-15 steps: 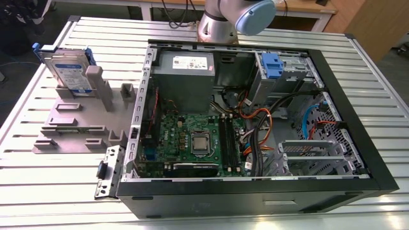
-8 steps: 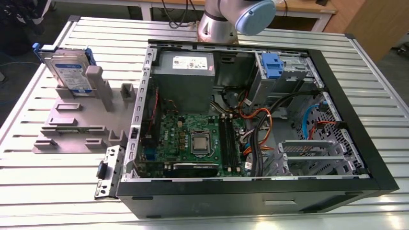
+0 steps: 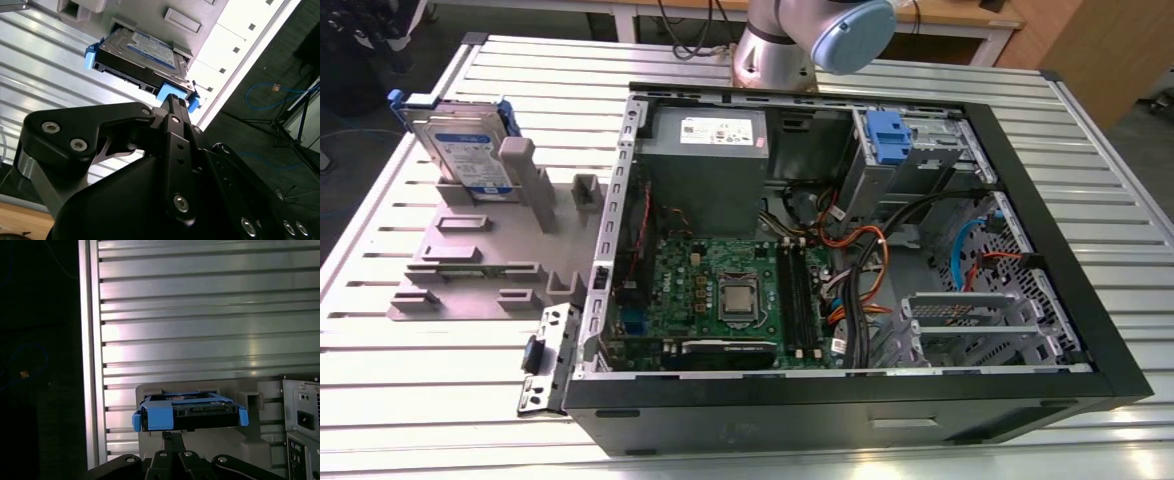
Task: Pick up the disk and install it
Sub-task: 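Pick up the disk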
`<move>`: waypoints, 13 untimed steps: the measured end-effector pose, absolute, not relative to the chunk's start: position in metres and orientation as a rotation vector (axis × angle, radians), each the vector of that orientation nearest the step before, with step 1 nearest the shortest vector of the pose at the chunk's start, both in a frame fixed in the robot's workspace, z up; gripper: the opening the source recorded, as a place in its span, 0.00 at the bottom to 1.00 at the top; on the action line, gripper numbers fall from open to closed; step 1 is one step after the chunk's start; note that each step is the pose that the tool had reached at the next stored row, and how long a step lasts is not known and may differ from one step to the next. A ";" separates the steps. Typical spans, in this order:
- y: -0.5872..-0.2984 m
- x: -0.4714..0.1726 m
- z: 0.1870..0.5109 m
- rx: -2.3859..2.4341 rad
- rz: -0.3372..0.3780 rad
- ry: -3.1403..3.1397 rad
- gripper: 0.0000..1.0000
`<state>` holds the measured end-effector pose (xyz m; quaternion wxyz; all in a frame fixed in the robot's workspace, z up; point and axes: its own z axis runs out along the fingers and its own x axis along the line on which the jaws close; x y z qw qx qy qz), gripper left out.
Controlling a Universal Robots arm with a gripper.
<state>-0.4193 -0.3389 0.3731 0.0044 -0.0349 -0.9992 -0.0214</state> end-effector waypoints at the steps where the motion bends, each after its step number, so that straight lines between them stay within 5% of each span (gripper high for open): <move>1: -0.339 -0.419 0.373 -0.100 -0.067 -3.130 0.11; 13: -0.339 -0.419 0.373 0.209 -0.065 -3.121 0.11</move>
